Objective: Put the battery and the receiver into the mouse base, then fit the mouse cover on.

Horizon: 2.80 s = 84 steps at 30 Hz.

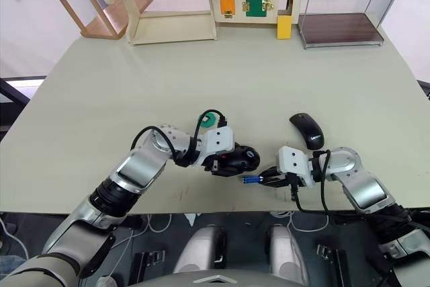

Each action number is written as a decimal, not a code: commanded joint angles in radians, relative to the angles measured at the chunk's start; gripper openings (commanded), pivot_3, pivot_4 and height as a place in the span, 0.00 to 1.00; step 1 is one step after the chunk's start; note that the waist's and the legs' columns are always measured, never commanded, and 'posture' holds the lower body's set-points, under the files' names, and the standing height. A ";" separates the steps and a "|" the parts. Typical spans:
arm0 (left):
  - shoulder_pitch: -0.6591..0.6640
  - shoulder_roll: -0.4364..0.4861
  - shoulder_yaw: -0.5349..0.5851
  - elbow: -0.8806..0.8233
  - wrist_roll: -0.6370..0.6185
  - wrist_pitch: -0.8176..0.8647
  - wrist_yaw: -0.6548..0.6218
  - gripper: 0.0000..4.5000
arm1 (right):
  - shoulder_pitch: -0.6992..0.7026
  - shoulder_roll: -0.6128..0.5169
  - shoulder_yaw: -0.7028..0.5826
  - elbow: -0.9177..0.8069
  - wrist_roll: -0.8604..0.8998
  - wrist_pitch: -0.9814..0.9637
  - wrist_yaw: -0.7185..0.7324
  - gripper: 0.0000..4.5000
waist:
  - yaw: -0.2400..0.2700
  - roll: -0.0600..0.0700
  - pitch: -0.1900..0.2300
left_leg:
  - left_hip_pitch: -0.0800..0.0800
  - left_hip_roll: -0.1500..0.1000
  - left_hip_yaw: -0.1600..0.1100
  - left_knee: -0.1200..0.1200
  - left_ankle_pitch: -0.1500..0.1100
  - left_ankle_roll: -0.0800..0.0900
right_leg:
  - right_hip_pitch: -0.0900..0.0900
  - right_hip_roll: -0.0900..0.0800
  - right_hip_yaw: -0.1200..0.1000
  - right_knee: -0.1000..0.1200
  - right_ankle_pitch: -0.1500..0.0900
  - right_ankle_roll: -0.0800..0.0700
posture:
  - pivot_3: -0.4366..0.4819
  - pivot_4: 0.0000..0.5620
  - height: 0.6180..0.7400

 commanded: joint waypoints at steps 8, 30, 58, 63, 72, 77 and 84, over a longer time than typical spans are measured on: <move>0.034 0.013 -0.062 0.035 0.027 0.007 -0.010 0.66 | 0.018 -0.122 -0.160 -0.383 0.230 0.521 -0.115 0.01 | 0.000 0.000 0.000 | 0.000 0.000 -0.001 0.001 0.000 0.000 | 0.000 0.000 0.000 0.002 0.000 0.000 | 0.48 0.27 1.00; 0.029 0.001 -0.067 0.044 0.032 0.002 -0.004 0.66 | -0.342 -0.033 -0.179 -0.358 0.485 1.393 -0.379 0.01 | 0.001 0.000 -0.001 | 0.000 0.000 -0.002 0.001 0.000 0.000 | 0.000 0.000 0.000 0.002 0.000 0.000 | 0.48 0.27 1.00; 0.027 -0.009 -0.067 0.050 0.033 0.003 0.002 0.66 | -0.510 0.009 -0.033 -0.087 0.965 1.506 -0.923 0.01 | 0.000 0.000 -0.002 | 0.000 0.000 -0.002 0.001 0.000 0.000 | 0.000 -0.001 0.000 0.002 0.000 0.000 | 0.48 0.27 1.00; 0.030 -0.011 -0.066 0.049 0.032 0.005 0.003 0.66 | -0.566 0.070 -0.025 0.055 1.118 1.506 -1.091 0.01 | -0.003 0.001 -0.002 | 0.000 0.000 -0.002 0.001 0.000 0.000 | 0.000 -0.001 0.001 0.002 0.001 0.000 | 0.48 0.27 1.00; 0.039 -0.015 -0.065 0.047 0.034 0.007 0.009 0.66 | -0.594 0.124 -0.024 0.193 1.344 1.506 -1.356 0.01 | -0.006 0.001 -0.008 | 0.000 0.000 -0.002 0.001 0.000 0.000 | 0.000 0.000 0.001 0.002 0.001 0.000 | 0.48 0.27 1.00; 0.038 -0.017 -0.064 0.047 0.035 0.010 0.011 0.66 | -0.591 0.116 -0.019 0.190 1.421 1.506 -1.428 0.43 | -0.006 0.002 -0.013 | 0.000 0.001 -0.002 0.001 0.000 0.000 | 0.000 0.000 0.001 0.003 0.001 0.000 | 0.48 0.27 1.00; 0.037 -0.017 -0.061 0.053 0.037 0.005 0.012 0.66 | -0.599 0.077 -0.022 0.149 1.468 1.506 -1.446 0.89 | -0.004 0.002 -0.014 | 0.000 0.001 -0.003 0.001 0.000 0.000 | 0.000 0.000 0.001 0.003 0.001 0.000 | 0.48 0.27 1.00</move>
